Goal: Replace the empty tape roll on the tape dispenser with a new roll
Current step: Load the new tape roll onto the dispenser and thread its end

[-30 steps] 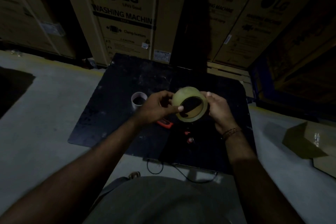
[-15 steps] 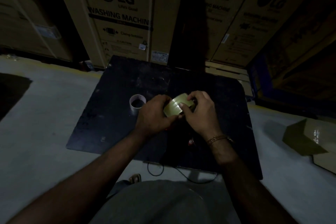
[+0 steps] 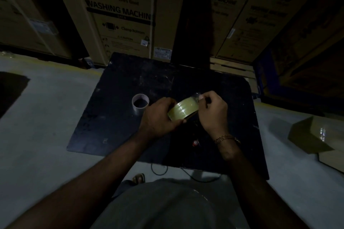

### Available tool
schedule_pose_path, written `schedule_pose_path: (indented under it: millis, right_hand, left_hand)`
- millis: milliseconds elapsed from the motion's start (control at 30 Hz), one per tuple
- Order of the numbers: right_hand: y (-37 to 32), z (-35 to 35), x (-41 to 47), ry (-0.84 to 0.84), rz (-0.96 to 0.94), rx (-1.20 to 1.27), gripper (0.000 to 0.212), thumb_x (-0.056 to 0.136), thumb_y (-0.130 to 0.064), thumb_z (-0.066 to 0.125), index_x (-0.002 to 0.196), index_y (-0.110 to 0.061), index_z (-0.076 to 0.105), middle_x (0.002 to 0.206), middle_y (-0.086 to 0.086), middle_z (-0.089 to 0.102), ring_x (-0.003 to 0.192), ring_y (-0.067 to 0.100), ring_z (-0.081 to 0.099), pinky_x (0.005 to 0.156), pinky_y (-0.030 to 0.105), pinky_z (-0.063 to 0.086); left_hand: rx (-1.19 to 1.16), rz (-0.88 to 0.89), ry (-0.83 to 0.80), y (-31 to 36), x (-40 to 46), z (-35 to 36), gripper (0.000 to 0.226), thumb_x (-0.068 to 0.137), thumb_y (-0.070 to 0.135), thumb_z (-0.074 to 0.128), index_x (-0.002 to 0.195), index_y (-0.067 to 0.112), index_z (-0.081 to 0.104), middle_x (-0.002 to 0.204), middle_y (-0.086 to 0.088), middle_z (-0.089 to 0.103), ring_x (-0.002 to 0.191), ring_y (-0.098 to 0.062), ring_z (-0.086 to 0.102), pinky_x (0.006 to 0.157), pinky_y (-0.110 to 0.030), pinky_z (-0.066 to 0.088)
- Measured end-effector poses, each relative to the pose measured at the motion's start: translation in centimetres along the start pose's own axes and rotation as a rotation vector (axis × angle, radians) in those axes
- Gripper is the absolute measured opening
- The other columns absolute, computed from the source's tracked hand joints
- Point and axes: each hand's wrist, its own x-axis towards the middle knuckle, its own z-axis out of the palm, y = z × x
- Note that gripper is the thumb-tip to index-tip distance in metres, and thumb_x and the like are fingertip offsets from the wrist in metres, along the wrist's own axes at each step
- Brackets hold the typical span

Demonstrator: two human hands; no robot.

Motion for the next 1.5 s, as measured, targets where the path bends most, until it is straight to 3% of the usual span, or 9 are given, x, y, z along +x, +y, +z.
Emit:
schedule_pose_path:
  millis: [367, 533, 767, 900, 1033, 1167, 1233, 1333, 1500]
  right_hand:
    - [1.3, 1.1, 0.6, -0.075, 0.188, 0.046, 0.014, 0.100, -0.033, 0.054, 0.093, -0.027, 0.063, 0.098, 0.002, 0.073, 0.092, 0.020, 0.073, 0.082, 0.049, 0.063]
    - [0.9, 2.0, 0.2, -0.062, 0.189, 0.043, 0.014, 0.104, -0.023, 0.054, 0.092, -0.025, 0.062, 0.101, 0.004, 0.070, 0.092, 0.023, 0.073, 0.081, 0.043, 0.062]
    - [1.0, 3.3, -0.7, 0.002, 0.219, -0.046, 0.014, 0.105, -0.018, 0.051, 0.095, -0.014, 0.060, 0.104, 0.004, 0.065, 0.095, 0.021, 0.064, 0.079, 0.032, 0.048]
    - [0.7, 4.1, -1.8, 0.089, 0.226, -0.119, 0.013, 0.105, -0.015, 0.049, 0.100, -0.010, 0.060, 0.104, 0.001, 0.057, 0.089, 0.013, 0.052, 0.072, 0.018, 0.031]
    - [1.3, 4.7, -2.5, 0.193, 0.273, -0.113, 0.015, 0.105, -0.018, 0.049, 0.101, -0.007, 0.058, 0.107, 0.006, 0.060, 0.088, 0.012, 0.052, 0.076, 0.026, 0.038]
    - [1.9, 4.0, -2.0, 0.205, 0.235, -0.098, 0.014, 0.105, -0.016, 0.048, 0.102, -0.006, 0.056, 0.104, 0.004, 0.057, 0.087, 0.013, 0.050, 0.071, 0.018, 0.031]
    - [2.4, 3.6, -1.5, 0.187, 0.204, -0.095, 0.013, 0.105, -0.016, 0.048, 0.100, -0.006, 0.055, 0.101, 0.001, 0.054, 0.083, 0.011, 0.048, 0.066, 0.015, 0.031]
    - [3.6, 3.0, -0.8, 0.160, 0.192, -0.066, 0.012, 0.106, -0.016, 0.047, 0.098, -0.010, 0.053, 0.100, 0.000, 0.056, 0.077, 0.004, 0.048, 0.065, 0.006, 0.036]
    - [6.0, 1.6, 0.7, 0.055, 0.242, 0.035, 0.015, 0.106, -0.025, 0.050, 0.092, -0.021, 0.055, 0.099, 0.002, 0.066, 0.086, 0.016, 0.063, 0.067, 0.025, 0.047]
  left_hand:
    - [-0.197, -0.040, -0.208, -2.0, 1.2, 0.8, 0.063, 0.060, 0.069, 0.088, 0.100, 0.033, 0.054, 0.097, 0.010, 0.069, 0.090, -0.013, 0.065, 0.070, -0.038, 0.056]
    - [-0.477, -0.134, -0.411, -3.3, 1.5, 0.9, 0.055, 0.063, 0.047, 0.099, 0.101, 0.021, 0.069, 0.097, 0.000, 0.077, 0.091, -0.021, 0.076, 0.079, -0.049, 0.063]
    - [-0.750, -0.199, -0.545, -3.9, 1.3, 0.8, 0.035, 0.083, 0.054, 0.077, 0.092, 0.020, 0.074, 0.086, -0.003, 0.073, 0.085, -0.014, 0.067, 0.079, -0.039, 0.052]
    - [-0.699, -0.179, -0.547, -3.5, 1.5, 1.0, 0.047, 0.087, 0.053, 0.075, 0.096, 0.007, 0.072, 0.097, -0.025, 0.072, 0.083, -0.016, 0.064, 0.078, -0.038, 0.051]
    - [-0.528, -0.151, -0.553, -2.9, 1.5, 2.1, 0.051, 0.081, 0.070, 0.066, 0.088, 0.019, 0.067, 0.080, 0.000, 0.069, 0.075, -0.010, 0.062, 0.076, -0.041, 0.053]
    - [-0.473, -0.178, -0.522, -2.3, 1.5, 3.0, 0.056, 0.080, 0.074, 0.062, 0.090, 0.019, 0.065, 0.087, -0.008, 0.071, 0.078, -0.017, 0.065, 0.085, -0.055, 0.056]
    - [-0.462, -0.178, -0.509, -1.7, 1.7, 3.4, 0.056, 0.081, 0.073, 0.063, 0.090, 0.018, 0.065, 0.087, -0.009, 0.071, 0.079, -0.024, 0.068, 0.083, -0.055, 0.056]
    - [-0.474, -0.176, -0.488, -0.8, 2.0, 3.9, 0.049, 0.083, 0.068, 0.067, 0.087, 0.019, 0.066, 0.079, -0.002, 0.069, 0.073, -0.012, 0.063, 0.076, -0.045, 0.055]
    - [-0.473, -0.162, -0.466, 0.4, 2.2, 4.9, 0.061, 0.080, 0.071, 0.067, 0.089, 0.010, 0.065, 0.081, -0.015, 0.067, 0.071, -0.012, 0.059, 0.070, -0.048, 0.053]
